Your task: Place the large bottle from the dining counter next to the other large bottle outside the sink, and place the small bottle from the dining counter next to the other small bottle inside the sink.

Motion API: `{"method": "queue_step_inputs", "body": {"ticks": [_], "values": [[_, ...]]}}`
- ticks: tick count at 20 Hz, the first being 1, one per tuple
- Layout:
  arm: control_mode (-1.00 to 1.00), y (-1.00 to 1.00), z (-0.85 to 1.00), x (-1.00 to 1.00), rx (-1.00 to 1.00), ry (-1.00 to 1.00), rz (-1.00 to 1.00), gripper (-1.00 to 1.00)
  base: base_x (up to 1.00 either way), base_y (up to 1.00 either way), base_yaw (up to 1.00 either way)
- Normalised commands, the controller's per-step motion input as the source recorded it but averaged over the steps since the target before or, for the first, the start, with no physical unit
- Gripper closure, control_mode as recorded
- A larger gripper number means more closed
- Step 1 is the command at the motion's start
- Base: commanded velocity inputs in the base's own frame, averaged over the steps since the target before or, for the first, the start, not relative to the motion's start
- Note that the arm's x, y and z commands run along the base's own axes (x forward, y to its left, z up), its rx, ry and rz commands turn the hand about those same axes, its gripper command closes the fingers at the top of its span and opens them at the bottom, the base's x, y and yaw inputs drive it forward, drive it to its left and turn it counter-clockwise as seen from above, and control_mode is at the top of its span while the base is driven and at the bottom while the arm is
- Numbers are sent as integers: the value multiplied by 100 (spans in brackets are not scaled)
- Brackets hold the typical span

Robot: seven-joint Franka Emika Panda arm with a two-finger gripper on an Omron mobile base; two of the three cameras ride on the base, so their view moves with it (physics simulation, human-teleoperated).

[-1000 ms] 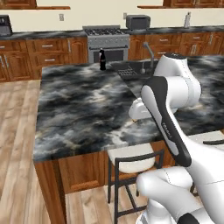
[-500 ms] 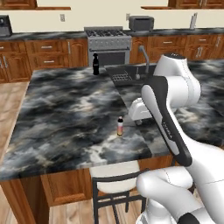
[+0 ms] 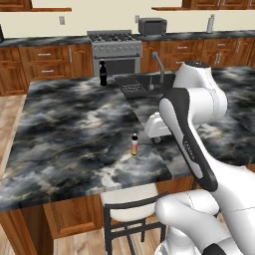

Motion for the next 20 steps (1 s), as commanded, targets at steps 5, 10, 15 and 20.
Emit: {"method": "queue_step_inputs", "body": {"ticks": [5, 10, 15, 20], "values": [[100, 0, 0, 0, 0, 0, 0, -100, 0, 0, 0], [-100, 0, 0, 8, 0, 0, 0, -100, 0, 0, 0], [-100, 0, 5, 70, 0, 4, 2, -100, 0, 0, 0], [-100, 0, 1, 37, 0, 0, 1, -100, 0, 0, 0]]}}
